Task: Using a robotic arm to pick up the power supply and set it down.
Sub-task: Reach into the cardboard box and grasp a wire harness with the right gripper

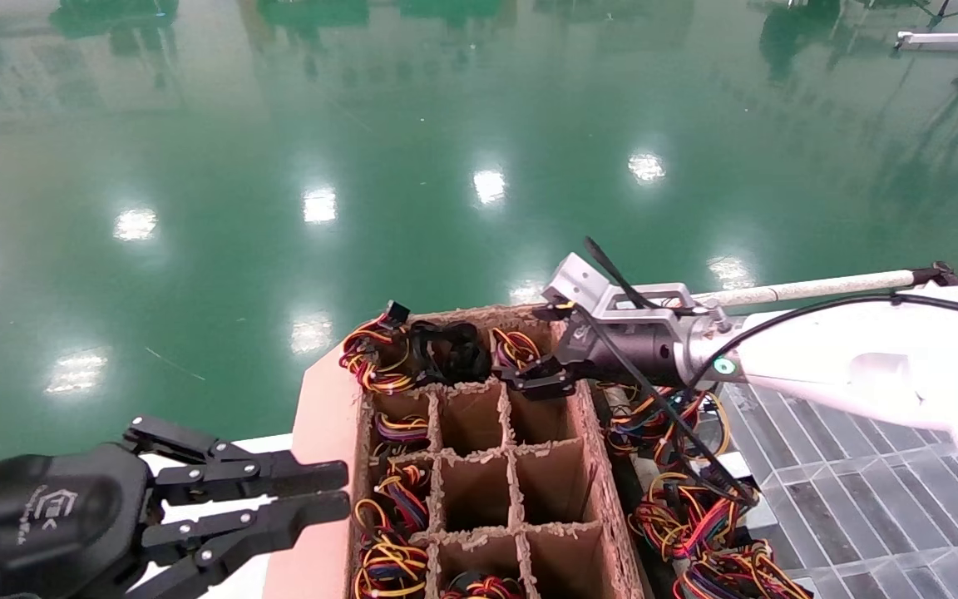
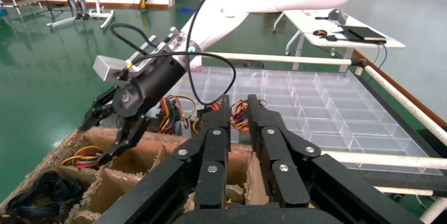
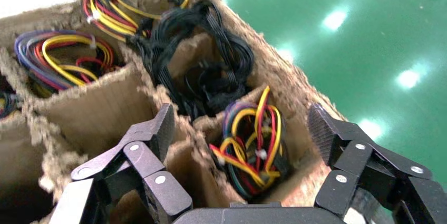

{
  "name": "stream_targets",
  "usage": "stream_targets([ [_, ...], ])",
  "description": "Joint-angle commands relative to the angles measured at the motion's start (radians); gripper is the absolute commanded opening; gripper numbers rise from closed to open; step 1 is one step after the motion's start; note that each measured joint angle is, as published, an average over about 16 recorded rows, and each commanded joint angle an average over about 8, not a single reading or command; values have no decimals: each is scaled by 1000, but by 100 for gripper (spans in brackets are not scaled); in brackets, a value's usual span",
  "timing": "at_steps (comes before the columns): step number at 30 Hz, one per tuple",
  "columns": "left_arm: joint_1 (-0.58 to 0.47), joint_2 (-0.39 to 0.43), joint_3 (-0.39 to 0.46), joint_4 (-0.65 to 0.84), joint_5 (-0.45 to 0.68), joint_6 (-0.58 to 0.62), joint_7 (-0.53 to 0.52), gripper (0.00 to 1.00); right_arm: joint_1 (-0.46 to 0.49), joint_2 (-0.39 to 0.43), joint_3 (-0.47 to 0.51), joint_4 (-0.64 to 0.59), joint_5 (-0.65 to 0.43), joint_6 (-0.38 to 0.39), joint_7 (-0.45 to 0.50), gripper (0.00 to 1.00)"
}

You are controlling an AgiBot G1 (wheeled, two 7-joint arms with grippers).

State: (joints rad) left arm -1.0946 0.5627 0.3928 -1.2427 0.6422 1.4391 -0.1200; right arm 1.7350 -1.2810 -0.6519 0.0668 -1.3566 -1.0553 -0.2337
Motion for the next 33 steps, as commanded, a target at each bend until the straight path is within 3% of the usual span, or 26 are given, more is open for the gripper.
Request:
stream_targets([
  [1, 0, 0, 0, 0, 0, 0, 0, 100, -1, -15, 3, -13, 4, 13, -11, 0],
  [14, 0, 0, 0, 0, 0, 0, 0, 100, -17, -45, 9, -45, 12, 91, -49, 0],
  [33, 0, 0, 0, 0, 0, 0, 0, 100, -34, -48, 8, -48, 12, 126, -36, 0],
])
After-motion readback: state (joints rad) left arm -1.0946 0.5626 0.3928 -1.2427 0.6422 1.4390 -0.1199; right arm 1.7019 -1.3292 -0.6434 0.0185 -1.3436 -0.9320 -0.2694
